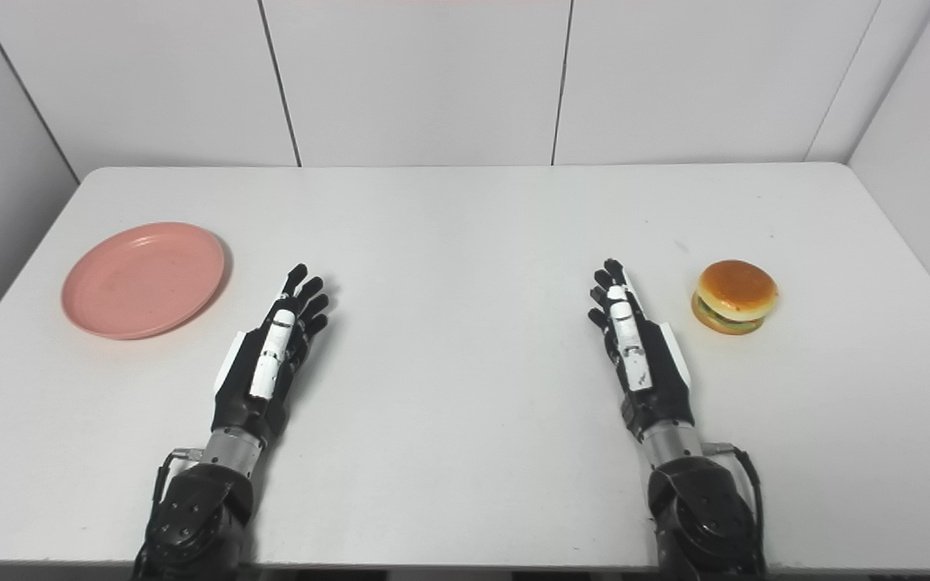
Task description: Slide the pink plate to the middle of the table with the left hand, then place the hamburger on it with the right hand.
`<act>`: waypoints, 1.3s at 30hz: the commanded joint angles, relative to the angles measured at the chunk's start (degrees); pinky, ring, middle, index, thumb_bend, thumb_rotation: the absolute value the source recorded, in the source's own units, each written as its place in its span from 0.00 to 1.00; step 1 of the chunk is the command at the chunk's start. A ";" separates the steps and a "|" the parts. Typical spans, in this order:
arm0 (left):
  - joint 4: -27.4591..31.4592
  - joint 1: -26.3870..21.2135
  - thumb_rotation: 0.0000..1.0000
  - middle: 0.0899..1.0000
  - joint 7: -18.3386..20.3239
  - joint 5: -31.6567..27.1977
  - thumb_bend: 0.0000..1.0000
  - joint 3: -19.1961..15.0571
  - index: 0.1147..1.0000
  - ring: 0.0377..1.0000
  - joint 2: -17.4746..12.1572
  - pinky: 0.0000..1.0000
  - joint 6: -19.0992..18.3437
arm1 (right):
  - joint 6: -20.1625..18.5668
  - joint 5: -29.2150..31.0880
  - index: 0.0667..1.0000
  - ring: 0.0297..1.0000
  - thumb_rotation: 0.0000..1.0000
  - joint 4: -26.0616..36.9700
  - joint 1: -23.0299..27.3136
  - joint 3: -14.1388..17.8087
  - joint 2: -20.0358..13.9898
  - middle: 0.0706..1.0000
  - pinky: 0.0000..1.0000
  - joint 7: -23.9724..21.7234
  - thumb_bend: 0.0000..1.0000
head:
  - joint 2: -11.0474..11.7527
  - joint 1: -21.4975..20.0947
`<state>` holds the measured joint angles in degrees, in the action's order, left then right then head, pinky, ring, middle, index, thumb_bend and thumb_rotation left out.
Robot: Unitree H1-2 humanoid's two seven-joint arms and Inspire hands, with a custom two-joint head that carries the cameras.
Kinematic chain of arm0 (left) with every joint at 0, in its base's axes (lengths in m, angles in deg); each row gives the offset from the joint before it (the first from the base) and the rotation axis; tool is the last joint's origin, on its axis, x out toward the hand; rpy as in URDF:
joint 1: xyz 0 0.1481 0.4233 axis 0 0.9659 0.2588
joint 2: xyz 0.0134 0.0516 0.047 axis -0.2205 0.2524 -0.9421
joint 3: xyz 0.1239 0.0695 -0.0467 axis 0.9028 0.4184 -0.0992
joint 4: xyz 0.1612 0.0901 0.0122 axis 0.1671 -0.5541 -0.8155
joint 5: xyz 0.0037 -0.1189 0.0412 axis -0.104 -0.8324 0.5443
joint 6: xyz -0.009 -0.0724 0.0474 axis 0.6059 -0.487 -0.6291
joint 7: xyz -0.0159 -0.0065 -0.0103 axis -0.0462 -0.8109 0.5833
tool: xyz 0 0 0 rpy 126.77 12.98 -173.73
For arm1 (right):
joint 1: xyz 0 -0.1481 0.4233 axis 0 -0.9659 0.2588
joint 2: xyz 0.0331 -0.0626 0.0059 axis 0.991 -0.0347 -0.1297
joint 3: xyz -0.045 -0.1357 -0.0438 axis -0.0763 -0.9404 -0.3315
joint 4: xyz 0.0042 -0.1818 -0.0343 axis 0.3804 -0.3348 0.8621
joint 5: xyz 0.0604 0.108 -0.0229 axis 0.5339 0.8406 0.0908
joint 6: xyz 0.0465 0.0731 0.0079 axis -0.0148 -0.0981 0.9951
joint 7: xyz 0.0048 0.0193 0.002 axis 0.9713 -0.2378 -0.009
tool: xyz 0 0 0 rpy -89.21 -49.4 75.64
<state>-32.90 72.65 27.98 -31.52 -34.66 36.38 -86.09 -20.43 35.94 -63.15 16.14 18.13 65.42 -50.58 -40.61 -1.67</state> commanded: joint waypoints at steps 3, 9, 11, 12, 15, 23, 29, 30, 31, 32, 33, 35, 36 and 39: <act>-2.07 0.52 0.96 0.96 0.07 -0.04 0.34 -0.12 0.96 0.95 -0.14 0.95 -0.07 | 0.94 0.23 0.98 0.97 1.00 -0.11 0.41 0.05 0.14 0.97 0.97 -0.21 0.24 | -0.09 0.10; -2.07 0.51 0.95 0.96 0.17 -0.05 0.35 -0.06 0.96 0.95 -0.17 0.96 0.14 | 1.20 0.43 0.99 0.97 1.00 -0.54 0.52 0.09 -0.08 0.97 0.97 -0.55 0.25 | -0.14 0.17; -2.15 0.47 0.96 0.96 0.20 -0.16 0.35 -0.11 0.96 0.95 -0.16 0.96 0.14 | 1.03 0.37 0.99 0.97 1.00 -0.42 0.55 0.12 -0.01 0.97 0.97 -0.40 0.25 | -0.18 0.19; -2.20 0.44 0.95 0.96 0.22 -0.20 0.35 -0.12 0.96 0.95 -0.16 0.96 0.14 | 0.79 0.38 0.98 0.97 1.00 -0.22 0.52 0.15 0.10 0.97 0.97 -0.26 0.25 | -0.19 0.25; -2.21 0.40 0.95 0.96 0.30 -0.33 0.36 -0.13 0.96 0.95 -0.17 0.96 -0.08 | 0.59 0.27 0.98 0.97 1.00 0.03 0.46 0.18 0.26 0.97 0.97 0.04 0.25 | -0.20 0.29; -2.26 0.36 0.95 0.96 0.24 -0.25 0.36 -0.13 0.96 0.95 -0.14 0.96 -0.17 | 0.97 0.58 0.98 0.97 1.00 -0.21 0.50 0.22 0.15 0.97 0.97 -0.29 0.25 | -0.16 0.46; -2.20 0.38 0.94 0.96 0.20 -0.33 0.36 -0.18 0.96 0.95 -0.06 0.96 -0.28 | 0.65 0.38 0.98 0.97 1.00 0.00 0.47 0.01 -0.01 0.97 0.97 -0.33 0.26 | -0.10 0.45; -2.17 0.39 0.94 0.96 0.14 -0.27 0.36 -0.18 0.96 0.95 -0.04 0.96 -0.27 | 0.81 0.40 0.98 0.97 1.00 -0.09 0.47 0.05 0.03 0.97 0.97 -0.30 0.26 | -0.10 0.45; -2.16 0.40 0.94 0.96 0.13 -0.23 0.35 -0.17 0.96 0.95 -0.04 0.96 -0.22 | 0.86 0.40 0.98 0.97 1.00 -0.11 0.47 0.08 0.06 0.97 0.97 -0.25 0.26 | -0.10 0.45; -2.19 0.41 0.95 0.96 0.19 -0.20 0.35 -0.13 0.96 0.95 -0.09 0.96 -0.12 | 0.81 0.40 0.98 0.97 1.00 -0.07 0.47 0.14 0.15 0.97 0.97 -0.12 0.26 | -0.10 0.48; -2.23 0.43 0.95 0.96 0.23 -0.19 0.35 -0.11 0.96 0.95 -0.11 0.96 -0.04 | 0.84 0.47 0.98 0.97 1.00 -0.07 0.48 0.18 0.20 0.97 0.97 -0.10 0.26 | -0.11 0.50; -2.21 0.46 0.96 0.96 0.23 -0.16 0.35 -0.09 0.96 0.96 -0.13 0.96 -0.02 | 0.91 0.57 0.98 0.97 1.00 -0.08 0.46 0.19 0.23 0.97 0.96 -0.14 0.25 | -0.08 0.47; -2.17 0.47 0.96 0.96 0.20 -0.14 0.35 -0.09 0.96 0.95 -0.12 0.96 -0.06 | 0.95 0.59 0.98 0.97 1.00 -0.09 0.44 0.18 0.22 0.97 0.97 -0.18 0.25 | -0.08 0.47; -2.29 0.50 0.95 0.97 0.28 -0.27 0.35 -0.10 0.97 0.96 -0.10 0.96 -0.09 | 0.98 0.55 0.98 0.97 1.00 -0.24 0.41 0.10 0.11 0.97 0.97 -0.29 0.25 | 0.57 0.91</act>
<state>-32.92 72.65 28.03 -31.53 -34.68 36.38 -86.00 -20.39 36.37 -63.14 16.15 18.14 65.40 -50.74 -39.99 -0.79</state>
